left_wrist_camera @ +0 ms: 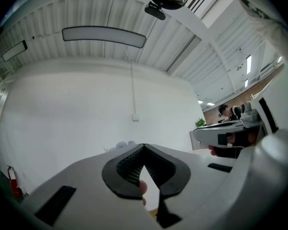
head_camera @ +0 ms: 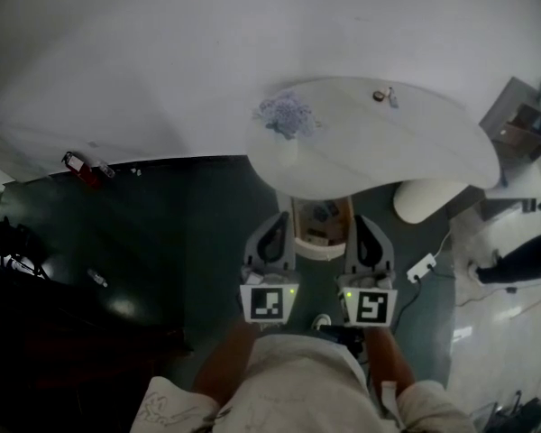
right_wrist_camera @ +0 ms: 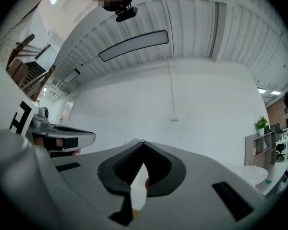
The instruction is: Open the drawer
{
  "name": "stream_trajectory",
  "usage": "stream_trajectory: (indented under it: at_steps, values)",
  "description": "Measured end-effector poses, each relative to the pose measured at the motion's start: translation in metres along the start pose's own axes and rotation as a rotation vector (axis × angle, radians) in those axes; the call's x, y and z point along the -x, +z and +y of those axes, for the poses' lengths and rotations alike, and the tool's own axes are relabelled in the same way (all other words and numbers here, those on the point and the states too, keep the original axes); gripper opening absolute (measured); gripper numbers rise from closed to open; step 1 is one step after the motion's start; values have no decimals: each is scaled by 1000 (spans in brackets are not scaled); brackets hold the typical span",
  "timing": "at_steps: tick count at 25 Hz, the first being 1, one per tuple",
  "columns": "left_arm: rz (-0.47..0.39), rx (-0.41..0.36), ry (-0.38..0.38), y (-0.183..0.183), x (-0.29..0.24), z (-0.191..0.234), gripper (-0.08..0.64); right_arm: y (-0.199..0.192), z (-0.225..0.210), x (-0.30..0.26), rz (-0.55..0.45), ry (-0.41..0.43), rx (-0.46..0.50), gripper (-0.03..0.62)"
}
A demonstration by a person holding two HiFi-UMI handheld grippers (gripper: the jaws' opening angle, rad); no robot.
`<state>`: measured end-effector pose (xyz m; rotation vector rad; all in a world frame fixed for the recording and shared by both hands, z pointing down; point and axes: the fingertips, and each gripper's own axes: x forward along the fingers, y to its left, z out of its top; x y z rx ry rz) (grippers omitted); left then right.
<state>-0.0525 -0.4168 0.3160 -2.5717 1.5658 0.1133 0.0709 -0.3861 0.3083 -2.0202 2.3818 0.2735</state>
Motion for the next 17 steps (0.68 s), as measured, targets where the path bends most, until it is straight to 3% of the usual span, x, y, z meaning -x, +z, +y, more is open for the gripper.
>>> stream_trajectory:
  at_steps: [6,9,12,17]
  values:
    - [-1,-15,-9,2,-1,4,-5,1,-1,-6,-3,-13,4,5]
    - [-23,-99,-29,7,-4,3,-5,4,-2,-9,-14,-17,9,5]
    - [2,1,-2,0,-4,4,-5,4,-4,-10,-22,-19,18,5]
    - [14,10,3,-2,-8,3,-5,1,-8,-11,-17,-25,25,5]
